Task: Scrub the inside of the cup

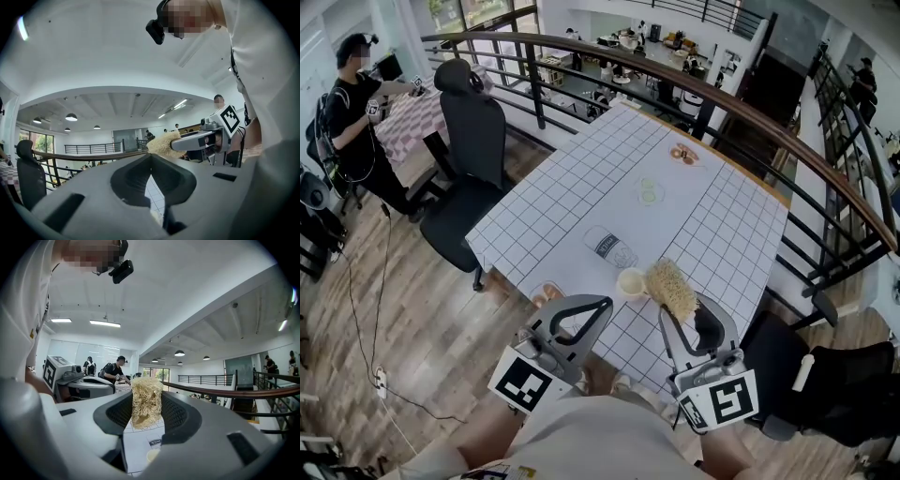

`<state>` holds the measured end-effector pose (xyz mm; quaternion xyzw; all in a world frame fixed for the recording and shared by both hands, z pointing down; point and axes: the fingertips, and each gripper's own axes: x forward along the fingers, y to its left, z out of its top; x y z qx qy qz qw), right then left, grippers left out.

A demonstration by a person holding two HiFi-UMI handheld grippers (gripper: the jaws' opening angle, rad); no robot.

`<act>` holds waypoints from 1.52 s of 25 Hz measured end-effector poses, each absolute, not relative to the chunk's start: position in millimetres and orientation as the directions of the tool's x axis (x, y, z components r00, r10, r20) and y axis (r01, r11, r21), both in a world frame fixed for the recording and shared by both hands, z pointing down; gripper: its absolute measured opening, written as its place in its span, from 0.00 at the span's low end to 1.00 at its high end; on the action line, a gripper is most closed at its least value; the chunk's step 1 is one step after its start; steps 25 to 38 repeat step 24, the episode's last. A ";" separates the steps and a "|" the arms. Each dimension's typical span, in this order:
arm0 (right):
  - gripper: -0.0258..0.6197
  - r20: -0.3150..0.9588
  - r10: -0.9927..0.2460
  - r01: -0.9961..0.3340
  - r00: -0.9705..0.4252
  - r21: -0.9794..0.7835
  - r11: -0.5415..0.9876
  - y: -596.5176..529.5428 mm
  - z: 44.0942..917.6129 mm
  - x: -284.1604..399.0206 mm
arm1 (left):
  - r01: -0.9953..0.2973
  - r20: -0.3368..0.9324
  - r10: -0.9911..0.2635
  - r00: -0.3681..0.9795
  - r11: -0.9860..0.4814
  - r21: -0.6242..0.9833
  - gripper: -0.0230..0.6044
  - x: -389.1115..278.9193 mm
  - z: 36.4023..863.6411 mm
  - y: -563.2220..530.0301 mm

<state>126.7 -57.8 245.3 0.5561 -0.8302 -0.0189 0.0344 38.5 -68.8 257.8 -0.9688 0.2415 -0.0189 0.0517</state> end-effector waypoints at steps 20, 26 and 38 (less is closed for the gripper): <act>0.30 0.049 -0.926 -0.917 -0.374 0.129 0.377 -53.1 245.8 127.6 | -0.453 0.026 -0.455 0.890 -0.889 -0.066 0.06 48.6 258.4 -62.7; 0.30 0.050 -0.926 -0.915 -0.374 0.145 0.377 -52.0 243.8 126.6 | -0.462 0.016 -0.465 0.885 -0.883 -0.079 0.06 46.5 255.1 -63.0; 0.30 0.050 -0.926 -0.915 -0.374 0.145 0.377 -52.0 243.8 126.6 | -0.462 0.016 -0.465 0.885 -0.883 -0.079 0.06 46.5 255.1 -63.0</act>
